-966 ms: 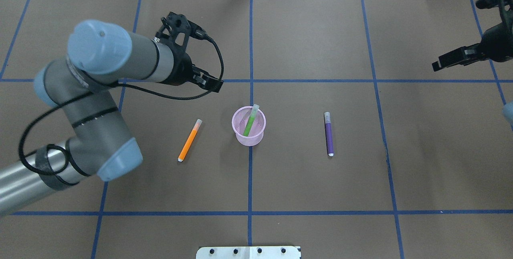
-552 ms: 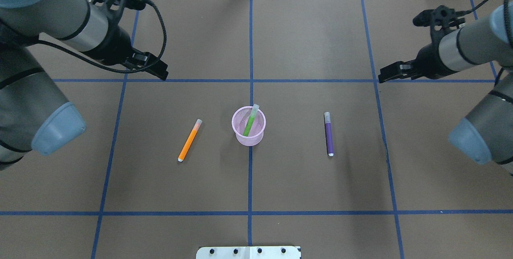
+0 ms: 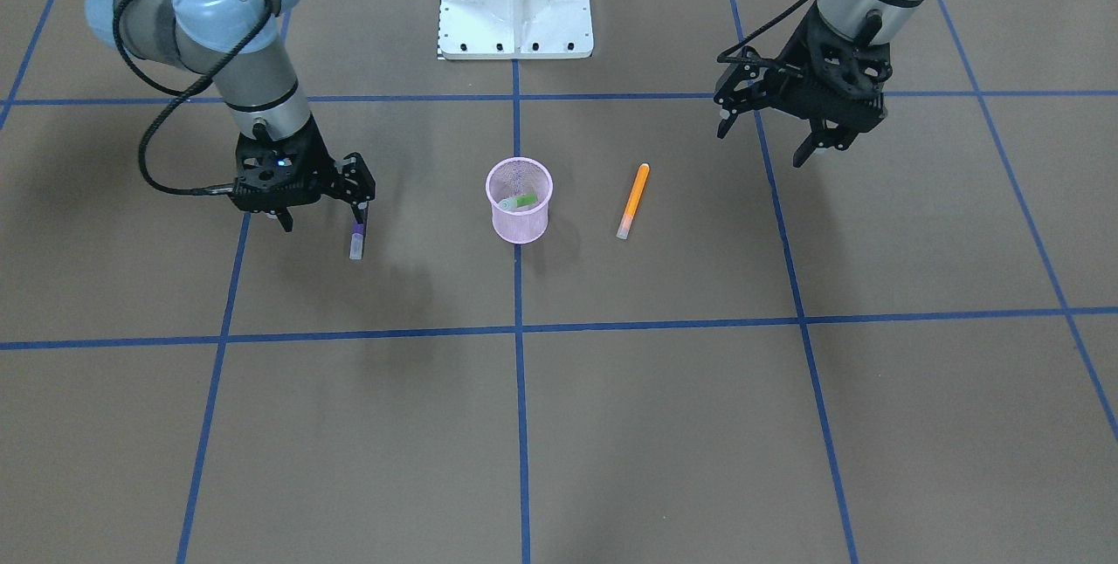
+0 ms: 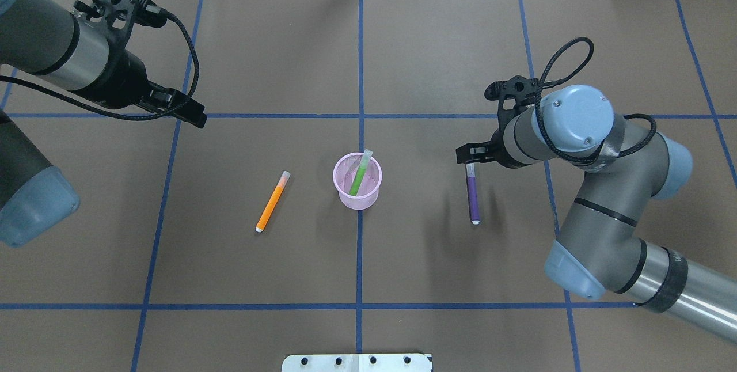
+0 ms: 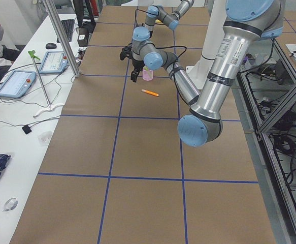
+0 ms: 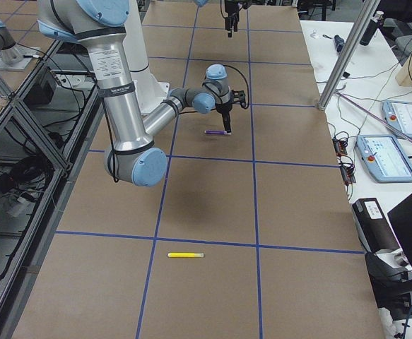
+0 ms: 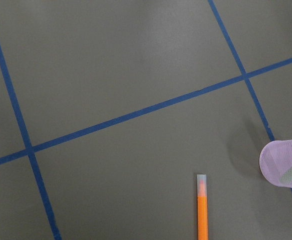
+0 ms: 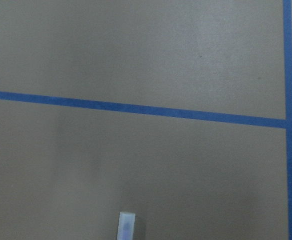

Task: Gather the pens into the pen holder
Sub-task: 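Withdraw the left gripper while the right gripper moves down onto the purple marker, then close the right gripper on the purple marker, then lift the purple marker with the right gripper and carry it over the cup, then open the right gripper to drop the purple marker into the cup, then withdraw the right gripper while the left gripper moves to the orange marker, then lower the left gripper and close it on the orange marker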

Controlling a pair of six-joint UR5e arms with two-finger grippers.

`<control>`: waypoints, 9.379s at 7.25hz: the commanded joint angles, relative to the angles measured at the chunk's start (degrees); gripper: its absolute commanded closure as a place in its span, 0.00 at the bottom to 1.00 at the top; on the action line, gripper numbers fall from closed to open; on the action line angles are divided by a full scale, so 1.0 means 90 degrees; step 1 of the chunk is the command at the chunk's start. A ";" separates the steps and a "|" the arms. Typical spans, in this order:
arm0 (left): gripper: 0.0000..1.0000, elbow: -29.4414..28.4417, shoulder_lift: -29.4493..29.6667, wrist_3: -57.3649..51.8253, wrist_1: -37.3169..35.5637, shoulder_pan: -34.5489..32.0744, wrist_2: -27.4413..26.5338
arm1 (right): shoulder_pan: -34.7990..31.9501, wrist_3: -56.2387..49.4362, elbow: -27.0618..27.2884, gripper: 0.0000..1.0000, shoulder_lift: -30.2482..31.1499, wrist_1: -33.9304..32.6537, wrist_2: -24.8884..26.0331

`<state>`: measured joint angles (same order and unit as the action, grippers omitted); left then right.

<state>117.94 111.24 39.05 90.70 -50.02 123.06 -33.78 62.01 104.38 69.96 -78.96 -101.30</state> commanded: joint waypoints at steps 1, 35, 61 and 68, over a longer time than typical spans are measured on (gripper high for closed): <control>0.00 0.0011 0.0022 0.0027 0.0000 0.0011 -0.0001 | 0.0335 0.0383 -0.0231 0.13 -0.0244 -0.0065 0.0123; 0.00 -0.0008 -0.0388 -0.1653 0.0000 0.0040 -0.0411 | 0.2523 0.0335 -0.0395 1.00 -0.0965 0.2962 0.6265; 0.44 -0.2283 0.0813 0.1433 0.1387 0.2042 -0.1505 | -0.2584 -0.1783 -0.0182 0.00 0.0157 0.0736 -0.1967; 0.53 -0.2479 0.0823 0.1628 0.1387 0.2335 -0.1515 | -0.2574 -0.1783 -0.0182 0.00 0.0215 0.0736 -0.1947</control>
<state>95.72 118.72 53.72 103.25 -29.06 109.43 -56.95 45.97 102.66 71.84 -72.33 -118.83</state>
